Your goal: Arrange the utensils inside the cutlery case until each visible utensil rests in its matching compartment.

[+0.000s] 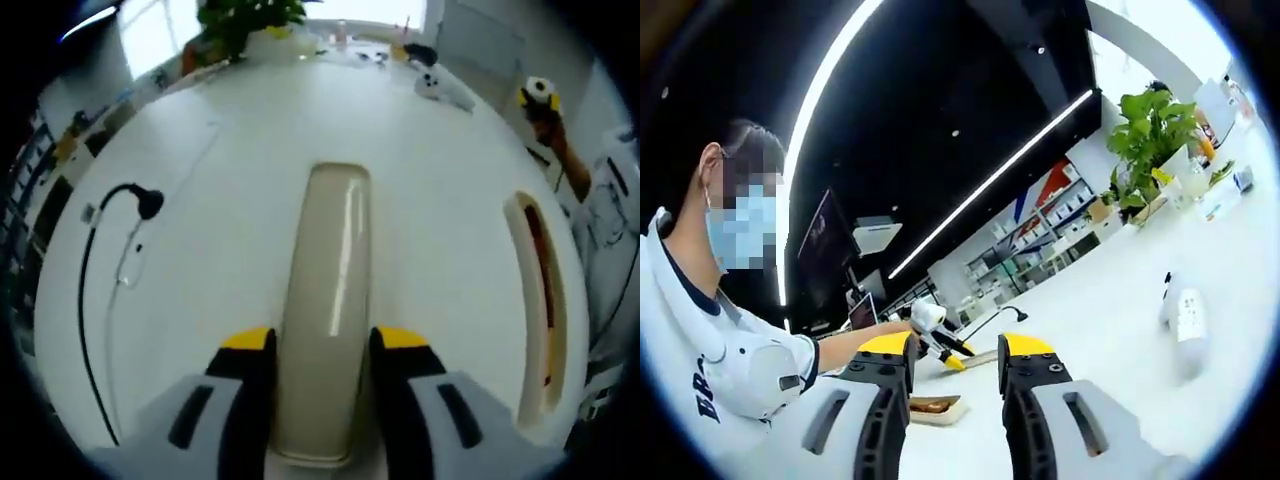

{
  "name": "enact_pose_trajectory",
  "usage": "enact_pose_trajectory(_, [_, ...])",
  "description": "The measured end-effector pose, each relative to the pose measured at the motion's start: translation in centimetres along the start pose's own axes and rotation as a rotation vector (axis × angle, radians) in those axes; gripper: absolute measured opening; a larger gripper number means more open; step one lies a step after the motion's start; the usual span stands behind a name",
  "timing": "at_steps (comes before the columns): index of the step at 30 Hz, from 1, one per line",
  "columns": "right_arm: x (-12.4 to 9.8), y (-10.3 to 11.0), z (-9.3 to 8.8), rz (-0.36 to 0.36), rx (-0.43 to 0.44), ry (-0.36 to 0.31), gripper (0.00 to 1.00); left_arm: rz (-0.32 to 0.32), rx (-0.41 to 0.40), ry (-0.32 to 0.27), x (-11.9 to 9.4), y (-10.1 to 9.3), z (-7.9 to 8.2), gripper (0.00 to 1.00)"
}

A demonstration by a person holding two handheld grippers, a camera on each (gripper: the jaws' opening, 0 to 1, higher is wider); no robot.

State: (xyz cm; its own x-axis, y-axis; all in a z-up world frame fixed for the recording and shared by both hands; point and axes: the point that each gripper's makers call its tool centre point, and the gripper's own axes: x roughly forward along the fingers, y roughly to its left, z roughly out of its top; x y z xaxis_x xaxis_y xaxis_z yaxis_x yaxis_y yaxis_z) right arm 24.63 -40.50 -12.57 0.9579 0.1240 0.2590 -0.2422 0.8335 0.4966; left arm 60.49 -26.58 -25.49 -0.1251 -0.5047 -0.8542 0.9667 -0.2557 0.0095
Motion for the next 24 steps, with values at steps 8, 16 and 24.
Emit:
enact_pose_trajectory(8, [0.1,0.4,-0.5,0.041,-0.013,0.020,0.34,0.012,-0.009,0.018,0.0,-2.4,0.2,0.40])
enact_pose_trajectory(16, [3.4,1.0,0.4,0.129,-0.027,-0.024,0.34,0.026,0.058,0.029,-0.7,-5.0,-0.2,0.40])
enact_pose_trajectory(24, [6.3,1.4,-0.5,0.178,-0.031,0.041,0.33,0.049,0.086,-0.016,-1.1,-7.6,0.8,0.40])
